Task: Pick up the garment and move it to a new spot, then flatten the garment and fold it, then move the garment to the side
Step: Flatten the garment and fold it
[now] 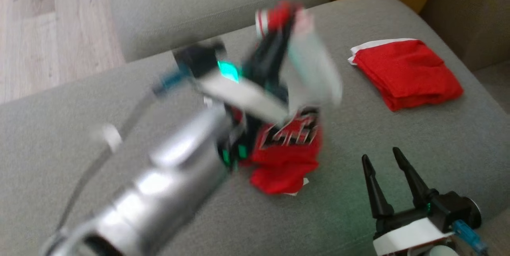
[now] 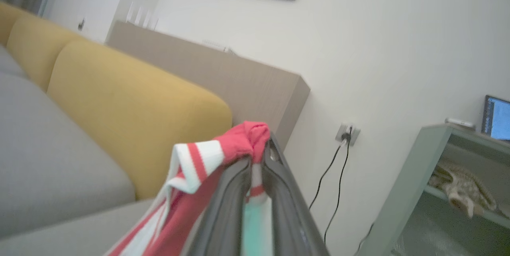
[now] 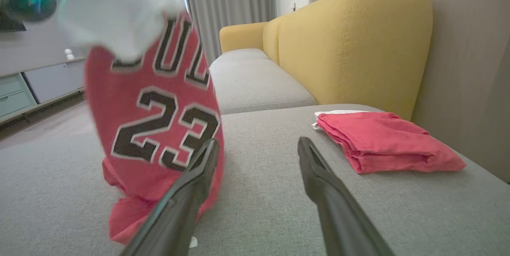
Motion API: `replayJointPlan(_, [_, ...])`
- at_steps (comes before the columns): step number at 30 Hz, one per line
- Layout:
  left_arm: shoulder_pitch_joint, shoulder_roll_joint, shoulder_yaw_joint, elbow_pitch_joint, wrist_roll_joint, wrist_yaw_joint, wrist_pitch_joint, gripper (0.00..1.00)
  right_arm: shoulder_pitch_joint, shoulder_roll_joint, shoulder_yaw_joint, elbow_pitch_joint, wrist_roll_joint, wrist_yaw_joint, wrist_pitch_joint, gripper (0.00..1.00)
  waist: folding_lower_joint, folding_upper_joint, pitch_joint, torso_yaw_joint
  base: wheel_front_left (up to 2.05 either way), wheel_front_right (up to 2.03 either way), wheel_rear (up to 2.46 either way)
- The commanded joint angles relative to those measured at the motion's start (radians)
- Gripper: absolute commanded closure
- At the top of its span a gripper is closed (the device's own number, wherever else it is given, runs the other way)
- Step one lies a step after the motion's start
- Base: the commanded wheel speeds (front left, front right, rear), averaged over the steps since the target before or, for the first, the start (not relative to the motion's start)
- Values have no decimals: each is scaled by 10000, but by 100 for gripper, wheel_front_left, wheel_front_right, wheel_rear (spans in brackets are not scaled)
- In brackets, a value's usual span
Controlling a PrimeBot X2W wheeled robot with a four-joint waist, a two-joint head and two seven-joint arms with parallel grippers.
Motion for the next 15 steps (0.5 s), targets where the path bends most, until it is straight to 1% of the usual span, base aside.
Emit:
replayJointPlan(1, [-1172,11,678,-368,-194,-75,-122,100,-316,-23,297,-281,60,65,-65,0,0,0,-225,-175,0,0,0])
replayJointPlan(6, [-3169,11,1951,-87,-1054,301,-123,100,-216,-13,202,-332,52,65,-65,0,0,0,-497,-195,0,0,0])
replayJointPlan(9, [-3923,11,2593,392,-1410,688,-123,100,-125,13,34,-377,20,65,-65,0,0,0,-582,-32,0,0,0])
replayJointPlan(11, [-3985,11,3125,897,-1262,1160,-123,100,-75,49,-80,-442,-9,65,-65,0,0,0,-602,123,0,0,0])
replayJointPlan(13, [-3571,11,3467,1472,-1013,1573,-123,100,-43,99,-204,-514,-31,65,-65,0,0,0,-576,303,0,0,0])
replayJointPlan(15, [-2796,11,3615,2107,-670,1794,-123,100,-13,162,-295,-582,-35,65,-65,0,0,0,-516,500,0,0,0])
